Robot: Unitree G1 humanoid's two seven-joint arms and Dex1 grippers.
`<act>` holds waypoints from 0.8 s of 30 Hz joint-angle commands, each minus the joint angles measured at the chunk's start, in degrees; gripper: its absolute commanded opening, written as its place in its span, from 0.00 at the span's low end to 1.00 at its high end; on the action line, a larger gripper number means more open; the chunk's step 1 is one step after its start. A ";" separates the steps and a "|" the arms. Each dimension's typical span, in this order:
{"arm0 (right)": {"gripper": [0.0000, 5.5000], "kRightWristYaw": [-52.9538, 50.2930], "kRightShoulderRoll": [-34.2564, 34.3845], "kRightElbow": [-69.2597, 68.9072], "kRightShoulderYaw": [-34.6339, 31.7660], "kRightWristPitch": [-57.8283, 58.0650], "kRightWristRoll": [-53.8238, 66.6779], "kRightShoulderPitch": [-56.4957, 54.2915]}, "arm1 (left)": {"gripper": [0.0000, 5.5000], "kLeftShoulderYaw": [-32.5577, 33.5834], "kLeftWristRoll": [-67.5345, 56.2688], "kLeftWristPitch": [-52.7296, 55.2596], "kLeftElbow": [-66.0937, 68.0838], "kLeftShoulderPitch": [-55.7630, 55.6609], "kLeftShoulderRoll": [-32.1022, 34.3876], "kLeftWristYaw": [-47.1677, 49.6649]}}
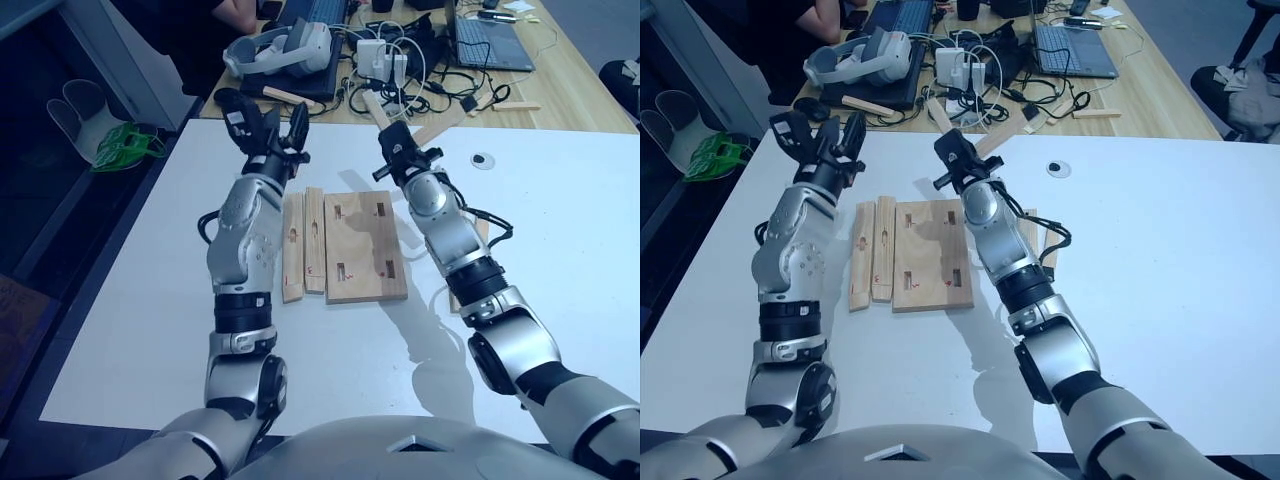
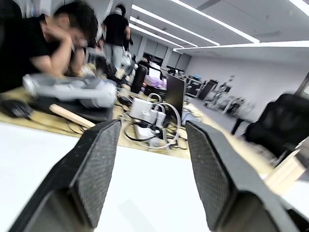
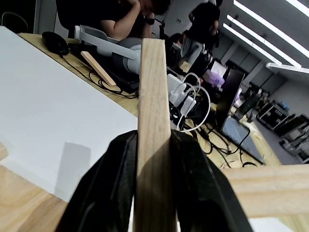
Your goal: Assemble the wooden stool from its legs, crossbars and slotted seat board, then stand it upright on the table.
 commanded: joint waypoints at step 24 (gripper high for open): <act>0.17 2.77 -6.97 -6.63 10.87 -22.84 -18.80 2.46 | 0.45 12.16 -24.71 19.50 1.44 -7.51 -4.55 17.45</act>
